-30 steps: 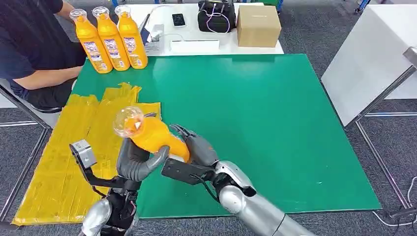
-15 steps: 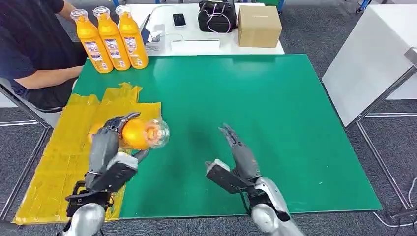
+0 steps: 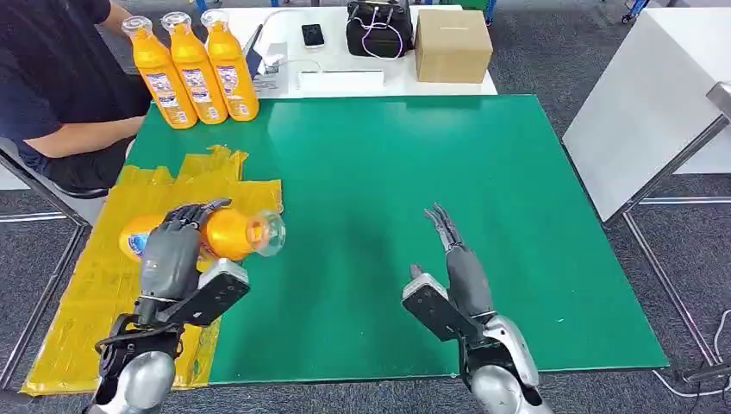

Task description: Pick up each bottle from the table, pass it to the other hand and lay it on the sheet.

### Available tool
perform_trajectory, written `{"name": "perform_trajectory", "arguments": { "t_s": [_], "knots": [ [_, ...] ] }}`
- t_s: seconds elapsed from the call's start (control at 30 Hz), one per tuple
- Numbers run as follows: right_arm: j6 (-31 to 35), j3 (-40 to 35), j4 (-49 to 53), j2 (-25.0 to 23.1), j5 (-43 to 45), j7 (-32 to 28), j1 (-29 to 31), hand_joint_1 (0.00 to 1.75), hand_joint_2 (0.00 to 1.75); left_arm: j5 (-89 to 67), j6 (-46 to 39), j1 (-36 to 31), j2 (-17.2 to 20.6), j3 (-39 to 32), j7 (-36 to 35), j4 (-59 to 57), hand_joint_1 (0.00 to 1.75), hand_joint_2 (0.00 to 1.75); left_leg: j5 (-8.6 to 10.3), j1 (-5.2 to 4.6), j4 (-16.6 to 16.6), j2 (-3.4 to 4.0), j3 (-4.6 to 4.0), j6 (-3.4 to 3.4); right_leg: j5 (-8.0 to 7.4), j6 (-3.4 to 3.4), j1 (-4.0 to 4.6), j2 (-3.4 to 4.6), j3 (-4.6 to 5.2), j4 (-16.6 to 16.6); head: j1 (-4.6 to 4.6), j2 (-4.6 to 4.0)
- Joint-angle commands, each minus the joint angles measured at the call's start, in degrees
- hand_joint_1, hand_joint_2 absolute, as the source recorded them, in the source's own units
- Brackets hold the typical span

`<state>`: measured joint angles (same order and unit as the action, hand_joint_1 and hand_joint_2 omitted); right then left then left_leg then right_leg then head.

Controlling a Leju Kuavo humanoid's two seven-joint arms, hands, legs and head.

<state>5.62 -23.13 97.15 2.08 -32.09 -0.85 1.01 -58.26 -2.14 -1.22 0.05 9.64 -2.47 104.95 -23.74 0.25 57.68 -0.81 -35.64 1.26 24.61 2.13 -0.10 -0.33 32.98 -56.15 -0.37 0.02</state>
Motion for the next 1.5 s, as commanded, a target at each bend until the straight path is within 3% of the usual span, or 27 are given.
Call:
{"name": "perform_trajectory", "arguments": {
  "t_s": [0.03,0.17,0.2,0.23,0.53,0.7,0.73,0.83,0.87,1.07,1.3,1.4,1.5],
  "knots": [
    [-1.7,4.0,5.3,-0.6,5.8,-2.5,1.1,0.0,0.0,-12.2,6.0,-6.6,8.8,6.6,-1.8,-28.0,1.75,1.75,0.0,-0.06,-0.2,-0.08,0.4,-0.07,0.08,-0.04,-0.05,-0.12,-0.41,0.1,-0.02,0.0],
    [-1.3,3.3,6.0,-1.2,7.2,-1.9,2.8,0.0,0.0,-9.2,8.1,-7.3,9.1,7.2,-0.3,-31.1,1.75,1.75,-0.01,-0.02,-0.1,0.2,0.32,-0.05,0.03,-0.03,-0.01,0.05,-0.27,0.1,0.0,0.0],
    [-1.4,3.1,5.8,-0.7,7.2,-1.6,2.7,0.0,0.0,-8.2,9.6,-7.3,9.4,7.2,-0.6,-31.3,1.2,1.75,0.01,-0.04,-0.1,0.19,0.17,-0.03,0.01,-0.02,-0.03,0.05,-0.11,0.0,-0.02,0.0],
    [-1.3,3.6,5.2,-1.0,8.3,-2.1,2.7,0.0,0.0,-7.4,10.1,-7.4,9.8,7.3,-0.2,-31.6,0.0,1.75,-0.04,-0.01,-0.1,0.22,0.29,-0.05,0.05,-0.02,-0.01,0.07,-0.25,0.0,-0.02,0.0],
    [-2.5,2.9,3.7,-0.9,9.8,-1.3,4.4,0.0,0.0,-8.1,16.3,-8.3,12.4,9.7,-4.4,-32.7,0.0,1.75,-0.05,0.0,-0.1,0.28,0.35,-0.07,0.03,-0.04,0.01,0.17,-0.35,0.0,-0.02,0.0],
    [-1.9,3.2,3.2,-0.5,9.7,-2.4,3.2,0.0,0.0,-10.1,11.9,-8.2,12.6,9.2,-5.2,-32.3,0.0,1.75,0.0,-0.01,-0.1,0.22,0.45,-0.05,-0.01,-0.04,0.01,0.16,-0.42,0.0,-0.02,0.0],
    [-1.7,3.7,4.4,-0.3,9.3,-2.4,2.4,0.0,0.0,-9.6,9.5,-7.9,11.5,7.5,-5.1,-29.2,0.0,0.0,-0.03,0.01,-0.1,0.27,0.58,-0.08,-0.01,-0.06,0.03,0.2,-0.54,0.1,0.0,0.0],
    [-2.1,4.8,7.1,-0.1,8.9,-0.9,0.7,0.0,0.0,-8.4,9.8,-7.4,10.6,5.1,-6.1,-21.8,0.0,0.0,0.01,0.04,0.0,0.1,0.41,-0.08,0.02,-0.04,0.06,0.04,-0.41,-0.1,0.0,0.0],
    [-1.3,5.6,7.5,0.1,7.5,-2.5,-0.9,0.0,0.0,-5.2,3.5,-5.8,8.6,1.6,-3.5,-18.4,0.0,0.0,0.01,0.07,0.1,0.11,0.41,-0.12,0.04,-0.05,0.08,0.03,-0.42,-0.1,-0.02,0.0],
    [-1.3,6.0,12.8,0.4,7.8,-4.3,-6.1,0.0,0.0,11.0,-3.2,1.5,-0.7,-6.2,5.7,5.5,0.0,0.0,-0.11,0.09,0.2,0.1,0.31,-0.09,0.17,0.0,0.07,0.03,-0.39,-0.1,0.0,0.0],
    [-1.7,5.8,12.6,-0.2,7.8,-3.8,-5.1,0.0,0.0,11.0,-3.1,1.1,-0.9,-6.1,5.7,4.9,0.0,0.0,-0.01,-0.03,0.0,0.2,0.17,-0.12,0.02,-0.04,-0.03,0.13,-0.15,0.0,0.0,0.0],
    [-1.9,5.5,12.4,-0.1,8.1,-3.8,-5.3,0.0,0.0,15.2,-5.2,1.1,-2.1,-6.3,9.3,5.7,0.0,0.0,0.04,-0.01,0.0,0.15,0.1,-0.11,-0.01,-0.05,-0.01,0.07,-0.09,0.0,0.0,0.0],
    [-0.2,4.8,12.3,0.2,8.6,-5.1,-5.8,0.0,0.0,34.5,-2.2,2.4,-4.8,-6.2,12.1,8.0,0.0,0.0,-0.03,0.02,0.0,0.18,0.23,-0.12,0.05,-0.05,0.04,0.09,-0.22,0.0,-0.02,0.0]
  ]
}}
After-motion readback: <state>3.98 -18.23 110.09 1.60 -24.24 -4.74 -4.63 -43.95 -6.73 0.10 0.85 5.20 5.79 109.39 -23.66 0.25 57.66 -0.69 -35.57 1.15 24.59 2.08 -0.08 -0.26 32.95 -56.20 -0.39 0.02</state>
